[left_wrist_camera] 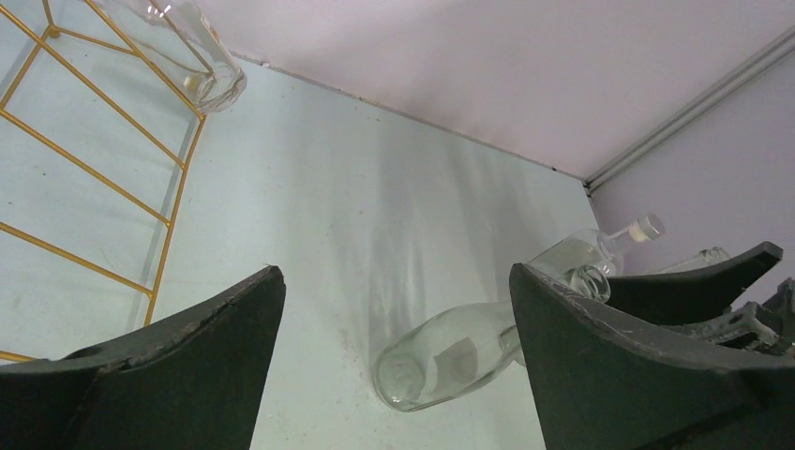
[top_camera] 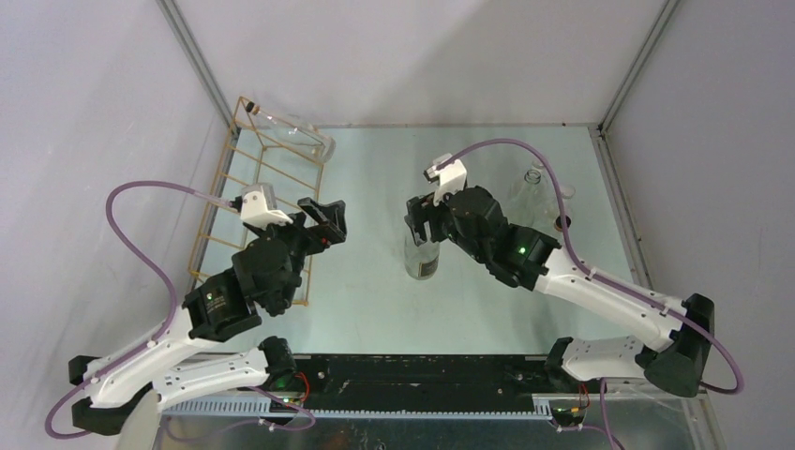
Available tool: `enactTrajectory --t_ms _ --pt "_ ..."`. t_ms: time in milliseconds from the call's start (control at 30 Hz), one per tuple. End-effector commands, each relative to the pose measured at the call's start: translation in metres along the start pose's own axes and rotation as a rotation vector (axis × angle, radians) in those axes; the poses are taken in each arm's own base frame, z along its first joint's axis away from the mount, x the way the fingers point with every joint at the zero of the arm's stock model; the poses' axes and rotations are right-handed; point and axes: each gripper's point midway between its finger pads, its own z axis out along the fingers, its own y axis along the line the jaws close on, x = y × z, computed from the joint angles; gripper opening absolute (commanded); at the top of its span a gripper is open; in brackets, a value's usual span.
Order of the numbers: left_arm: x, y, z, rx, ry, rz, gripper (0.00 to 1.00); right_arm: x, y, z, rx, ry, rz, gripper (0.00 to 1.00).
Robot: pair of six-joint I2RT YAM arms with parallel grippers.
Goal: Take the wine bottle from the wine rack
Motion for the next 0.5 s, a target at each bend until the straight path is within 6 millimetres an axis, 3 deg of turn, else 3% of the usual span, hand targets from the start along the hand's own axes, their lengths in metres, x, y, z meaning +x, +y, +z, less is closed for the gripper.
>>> enactTrajectory --t_ms 0,233,467 --pt "-0.015 0.003 -0.002 -0.026 -0.036 -0.048 0.96 -0.035 0.001 0.009 0.005 -0.106 0.012 0.74" --pt "-0.017 0.008 -0.004 -0.034 -0.042 -0.054 0.96 -0.035 -0.002 0.024 0.017 -0.118 0.001 0.69" --pt "-0.015 0.018 -0.007 -0.052 -0.048 -0.068 0.96 -0.037 -0.002 0.029 0.015 -0.116 0.000 0.54"
